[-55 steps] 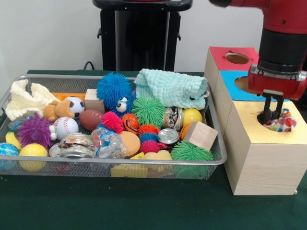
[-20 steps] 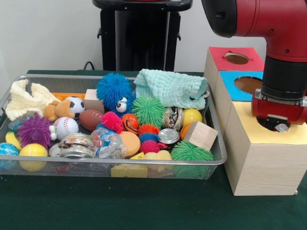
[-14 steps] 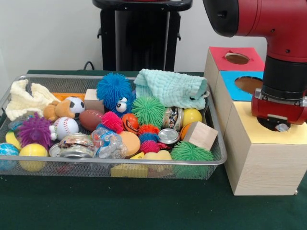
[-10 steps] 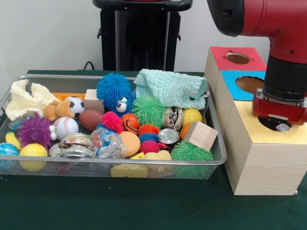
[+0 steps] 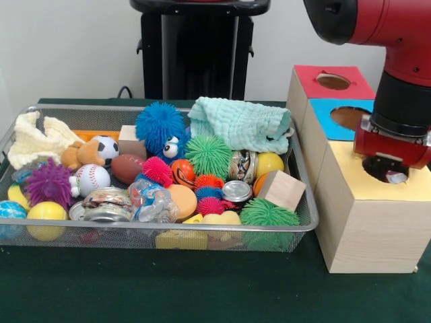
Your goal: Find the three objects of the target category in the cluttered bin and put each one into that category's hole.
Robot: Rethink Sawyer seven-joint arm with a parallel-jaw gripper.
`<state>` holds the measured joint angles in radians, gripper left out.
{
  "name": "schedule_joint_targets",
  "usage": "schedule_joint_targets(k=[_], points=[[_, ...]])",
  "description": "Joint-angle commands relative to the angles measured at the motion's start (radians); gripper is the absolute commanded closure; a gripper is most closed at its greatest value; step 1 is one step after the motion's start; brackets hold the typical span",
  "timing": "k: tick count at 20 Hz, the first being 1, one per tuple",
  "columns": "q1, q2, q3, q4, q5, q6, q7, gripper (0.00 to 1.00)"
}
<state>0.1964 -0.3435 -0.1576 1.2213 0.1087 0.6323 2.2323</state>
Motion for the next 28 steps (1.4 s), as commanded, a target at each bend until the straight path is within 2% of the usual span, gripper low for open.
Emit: schedule_joint_targets(k=[1, 7, 13, 23, 28], points=[[0.022, -0.044, 0.039, -0.015, -0.013, 0.214, 0.059, 0.00], [0.002, -0.071, 0.047, -0.007, -0.012, 0.228, 0.042, 0.00], [-0.017, -0.070, 0.051, -0.060, -0.016, 0.281, 0.031, 0.00], [-0.029, -0.096, 0.053, -0.102, -0.016, 0.362, 0.028, 0.00], [-0.020, -0.134, 0.048, -0.071, -0.012, 0.380, 0.037, 0.00]])
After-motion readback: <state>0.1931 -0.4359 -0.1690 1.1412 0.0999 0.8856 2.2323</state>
